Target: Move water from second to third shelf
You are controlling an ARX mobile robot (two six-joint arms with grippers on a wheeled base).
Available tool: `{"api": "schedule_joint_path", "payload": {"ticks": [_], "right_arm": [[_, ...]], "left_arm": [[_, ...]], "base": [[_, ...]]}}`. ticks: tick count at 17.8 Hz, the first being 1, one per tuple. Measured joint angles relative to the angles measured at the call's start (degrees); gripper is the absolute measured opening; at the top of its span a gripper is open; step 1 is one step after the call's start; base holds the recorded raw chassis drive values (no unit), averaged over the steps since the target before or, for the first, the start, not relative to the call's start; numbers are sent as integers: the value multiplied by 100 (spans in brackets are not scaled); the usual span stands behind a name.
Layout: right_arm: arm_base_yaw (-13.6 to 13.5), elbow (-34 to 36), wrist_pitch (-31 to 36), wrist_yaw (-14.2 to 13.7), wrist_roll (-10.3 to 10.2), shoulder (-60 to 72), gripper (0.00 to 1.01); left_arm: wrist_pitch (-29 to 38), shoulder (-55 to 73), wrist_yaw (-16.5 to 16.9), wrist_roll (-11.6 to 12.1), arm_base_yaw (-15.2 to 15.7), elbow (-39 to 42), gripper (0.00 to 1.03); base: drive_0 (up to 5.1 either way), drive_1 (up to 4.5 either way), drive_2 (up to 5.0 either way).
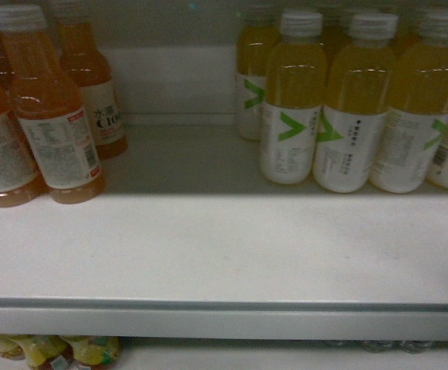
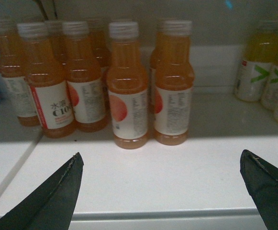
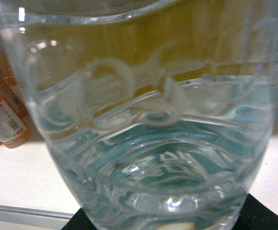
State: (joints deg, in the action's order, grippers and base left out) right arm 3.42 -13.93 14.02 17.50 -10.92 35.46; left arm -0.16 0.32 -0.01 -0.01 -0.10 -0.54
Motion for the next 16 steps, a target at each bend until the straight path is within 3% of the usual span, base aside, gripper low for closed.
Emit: {"api": "schedule_joint_path", "payload": {"ticks": [5, 12, 16], "right_arm": [[0, 0, 9, 2, 0, 4, 42], [0, 0, 11, 7, 0, 4, 42], [0, 0, 7, 7, 0, 2, 42]], "left_arm": [[-4, 0, 0, 0, 0, 0, 98], [-4, 0, 0, 0, 0, 0, 98], [13, 0, 0, 0, 0, 0, 98]], "base": [[-492, 272, 226], [-407, -6, 453], [-486, 177, 304]]}}
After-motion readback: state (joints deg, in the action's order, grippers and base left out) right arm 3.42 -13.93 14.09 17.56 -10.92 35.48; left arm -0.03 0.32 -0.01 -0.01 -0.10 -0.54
